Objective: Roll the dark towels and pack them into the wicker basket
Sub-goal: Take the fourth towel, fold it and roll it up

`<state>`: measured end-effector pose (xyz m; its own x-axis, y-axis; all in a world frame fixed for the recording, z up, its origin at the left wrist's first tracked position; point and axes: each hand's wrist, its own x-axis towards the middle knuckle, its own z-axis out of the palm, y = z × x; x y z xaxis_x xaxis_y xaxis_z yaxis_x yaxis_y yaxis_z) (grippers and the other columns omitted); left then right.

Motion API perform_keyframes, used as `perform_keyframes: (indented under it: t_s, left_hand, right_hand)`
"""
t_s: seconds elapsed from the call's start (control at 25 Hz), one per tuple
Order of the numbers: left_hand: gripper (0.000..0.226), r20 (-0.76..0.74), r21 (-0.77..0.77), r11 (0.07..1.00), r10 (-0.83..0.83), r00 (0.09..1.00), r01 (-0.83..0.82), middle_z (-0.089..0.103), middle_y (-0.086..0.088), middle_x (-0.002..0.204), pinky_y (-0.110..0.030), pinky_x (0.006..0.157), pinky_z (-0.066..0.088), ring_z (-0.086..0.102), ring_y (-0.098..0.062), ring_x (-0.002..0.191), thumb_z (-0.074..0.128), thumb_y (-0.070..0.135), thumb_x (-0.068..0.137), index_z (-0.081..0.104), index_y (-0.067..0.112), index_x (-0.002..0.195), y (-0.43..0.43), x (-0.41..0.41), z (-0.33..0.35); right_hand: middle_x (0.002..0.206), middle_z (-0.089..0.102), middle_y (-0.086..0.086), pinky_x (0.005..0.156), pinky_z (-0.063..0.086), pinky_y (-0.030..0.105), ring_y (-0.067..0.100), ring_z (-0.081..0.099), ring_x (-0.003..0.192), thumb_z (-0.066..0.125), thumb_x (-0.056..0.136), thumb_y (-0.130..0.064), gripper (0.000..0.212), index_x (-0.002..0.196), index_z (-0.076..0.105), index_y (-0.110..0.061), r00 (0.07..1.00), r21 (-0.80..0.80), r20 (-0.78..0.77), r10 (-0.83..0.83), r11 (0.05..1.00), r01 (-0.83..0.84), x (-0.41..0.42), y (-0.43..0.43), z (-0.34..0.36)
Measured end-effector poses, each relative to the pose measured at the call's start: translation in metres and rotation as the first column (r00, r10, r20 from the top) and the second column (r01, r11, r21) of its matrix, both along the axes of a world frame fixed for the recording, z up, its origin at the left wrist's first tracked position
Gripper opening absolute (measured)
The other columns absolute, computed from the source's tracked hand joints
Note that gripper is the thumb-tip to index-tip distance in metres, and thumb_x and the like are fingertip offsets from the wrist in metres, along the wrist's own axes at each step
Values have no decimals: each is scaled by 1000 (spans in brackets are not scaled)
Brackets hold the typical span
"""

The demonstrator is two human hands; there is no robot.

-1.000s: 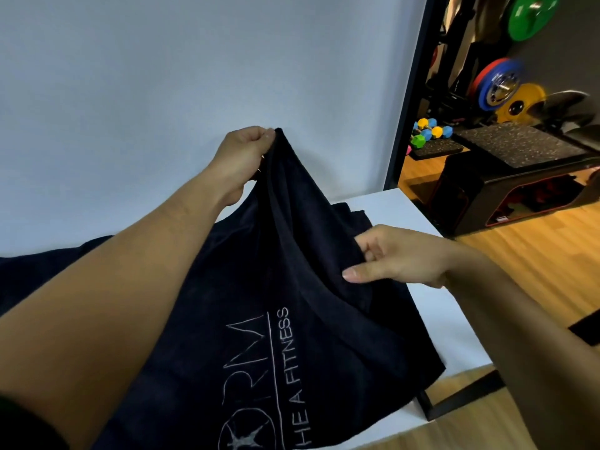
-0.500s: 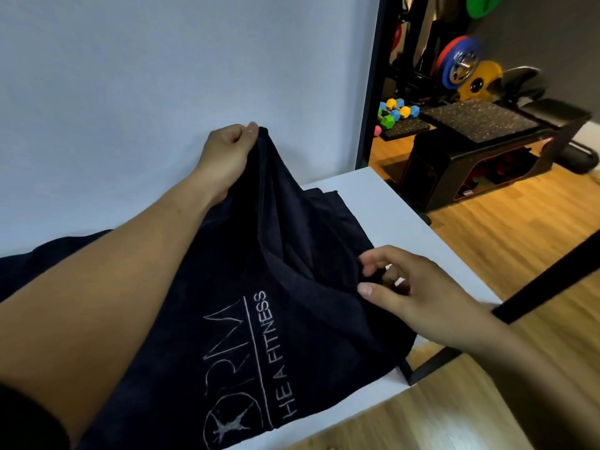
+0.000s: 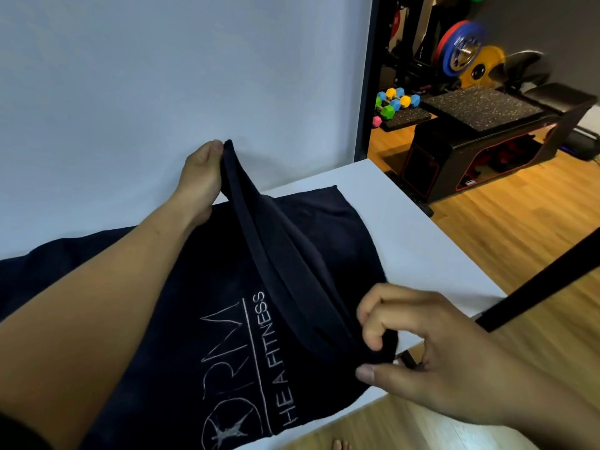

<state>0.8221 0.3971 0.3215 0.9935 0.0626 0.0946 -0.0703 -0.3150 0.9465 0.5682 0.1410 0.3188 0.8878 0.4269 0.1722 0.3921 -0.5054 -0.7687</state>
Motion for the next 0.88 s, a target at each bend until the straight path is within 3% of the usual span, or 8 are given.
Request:
perform_keyframes:
  t_s: [0.16,0.32,0.36,0.44,0.56,0.64,0.76,0.88]
  left_hand:
    - [40,-1,-33,997,64,998,-64,45,8,67,-18,60,36,41,-4,57,36,28,107,45,23,69,15,-1,-4]
    - [37,18,1,1000,15,1000,-15,49,9,70,-20,64,38,44,-2,59,40,25,106,51,22,71,17,-5,-3]
    - [36,39,37,999,-18,999,17,51,8,70,-17,62,39,47,1,57,41,22,106,55,21,74,17,-8,-2]
    - [30,88,105,993,-70,994,61,59,4,74,-11,62,43,53,4,58,43,18,106,64,16,85,19,-15,4]
    - [26,133,200,976,-119,984,91,64,-8,80,-11,63,47,58,-2,61,46,14,105,66,2,96,20,-21,12]
    - [21,170,273,956,-153,974,103,66,-9,88,-14,69,49,59,-6,69,50,12,103,68,4,96,18,-25,17]
    - [14,169,427,894,-226,959,136,73,-1,90,-31,82,52,65,-19,81,58,17,98,72,20,98,20,-26,23]
    - [18,80,463,857,-295,952,227,70,5,87,-24,76,49,62,-11,73,62,10,96,71,23,105,29,-30,32]
  right_hand:
    - [87,54,-18,62,45,21,9,55,81,66,78,-55,40,64,39,-29,998,-301,8,-57,952,57,-10,-24,-3]
    - [74,62,-6,63,49,29,10,59,70,61,81,-65,45,74,57,-21,937,-508,-344,-63,852,-129,8,-38,15]
    - [74,64,-2,62,48,30,12,59,68,59,81,-67,47,75,61,-20,920,-492,-378,-103,864,-105,19,-39,27]
    - [72,69,1,55,47,28,12,61,60,59,79,-64,45,73,68,-20,933,-326,-264,-245,933,153,53,-33,46]
    - [88,75,9,56,55,27,13,71,68,63,95,-35,26,88,69,-10,858,-1,-329,-395,909,418,129,2,32]
    - [100,73,14,66,60,32,22,73,81,64,96,-31,25,102,68,-7,823,-141,-377,-425,904,403,177,35,6]
    - [110,69,5,89,56,36,24,65,99,76,84,-33,24,100,70,-17,875,-406,-215,-434,855,324,215,62,-9]
    - [101,65,1,81,52,30,20,59,88,82,79,-27,18,83,64,-25,921,-522,-149,-361,820,236,228,66,0]
